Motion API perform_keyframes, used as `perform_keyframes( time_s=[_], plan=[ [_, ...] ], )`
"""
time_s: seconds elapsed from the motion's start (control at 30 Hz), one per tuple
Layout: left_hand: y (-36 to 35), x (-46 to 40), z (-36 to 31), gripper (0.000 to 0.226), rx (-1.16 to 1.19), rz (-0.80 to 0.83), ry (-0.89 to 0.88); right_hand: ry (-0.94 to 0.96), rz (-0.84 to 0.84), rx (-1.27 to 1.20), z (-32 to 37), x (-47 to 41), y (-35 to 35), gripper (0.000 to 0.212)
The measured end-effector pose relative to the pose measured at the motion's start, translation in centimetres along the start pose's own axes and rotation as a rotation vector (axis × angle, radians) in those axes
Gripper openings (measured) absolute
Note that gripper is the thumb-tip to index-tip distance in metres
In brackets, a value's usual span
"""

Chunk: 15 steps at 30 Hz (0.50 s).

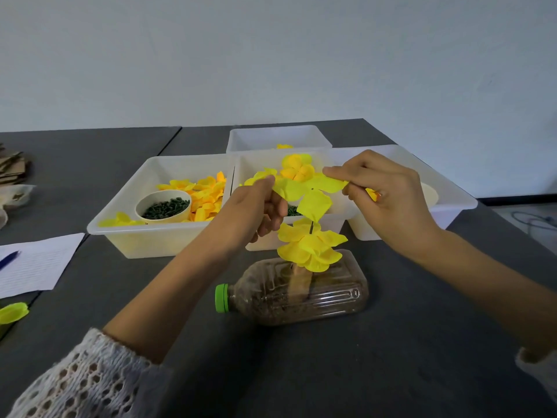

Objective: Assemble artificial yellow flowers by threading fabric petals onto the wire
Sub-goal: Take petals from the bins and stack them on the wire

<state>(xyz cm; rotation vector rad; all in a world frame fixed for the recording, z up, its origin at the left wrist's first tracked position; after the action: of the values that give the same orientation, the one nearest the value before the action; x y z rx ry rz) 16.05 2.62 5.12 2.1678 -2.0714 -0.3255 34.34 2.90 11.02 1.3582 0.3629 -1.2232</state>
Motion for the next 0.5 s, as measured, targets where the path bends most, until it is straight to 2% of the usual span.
perform_keyframes(
  time_s=[0.07, 0.13, 0.2, 0.27, 0.3, 0.37, 0.4, 0.5],
  plan=[
    [-0.2, 0.5, -0.4, 0.053, -0.045, 0.022, -0.082, -0.037, -0.005, -0.025, -0.4, 0.4, 0.0, 0.04],
    [-0.5, 0.9, -0.5, 0.046, -0.046, 0.027, -0.121, -0.194, -0.024, -0.206, -1.4, 0.9, -0.3, 0.048],
    [-0.5, 1.1, -0.6, 0.044, -0.031, -0.004, -0.145, -0.448, -0.066, -0.556, -2.8, 1.6, -1.1, 0.047],
    [-0.3, 1.2, -0.6, 0.044, -0.012, -0.045, -0.167, -0.777, -0.096, -0.893, -4.3, 2.5, -2.7, 0.025],
    [-0.2, 1.2, -0.6, 0.044, -0.005, -0.061, -0.172, -0.924, -0.057, -0.978, -4.7, 3.0, -3.6, 0.023],
    [-0.2, 1.3, -0.6, 0.045, -0.001, -0.077, -0.174, -1.086, 0.11, -0.897, -5.3, 3.7, -4.8, 0.052],
    [-0.3, 1.4, -0.6, 0.046, -0.004, -0.079, -0.17, -1.086, 0.152, -0.806, -5.4, 3.7, -4.8, 0.056],
    [-0.5, 1.7, -0.4, 0.046, -0.03, -0.07, -0.138, -1.004, 0.13, -0.667, -5.7, 2.9, -4.2, 0.044]
  ],
)
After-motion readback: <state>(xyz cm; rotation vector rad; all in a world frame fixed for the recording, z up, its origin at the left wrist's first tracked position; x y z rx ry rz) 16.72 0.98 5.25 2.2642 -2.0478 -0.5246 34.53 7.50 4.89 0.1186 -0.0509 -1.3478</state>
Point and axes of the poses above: each hand's wrist, its own x-axis away from the middle knuckle, its own y-axis out of the back of the hand, z = x × y, the point moved 8 cm from there along -x, towards the middle knuckle, and after that the axes turned 2 degrees about -y, right-handed, at the moved point
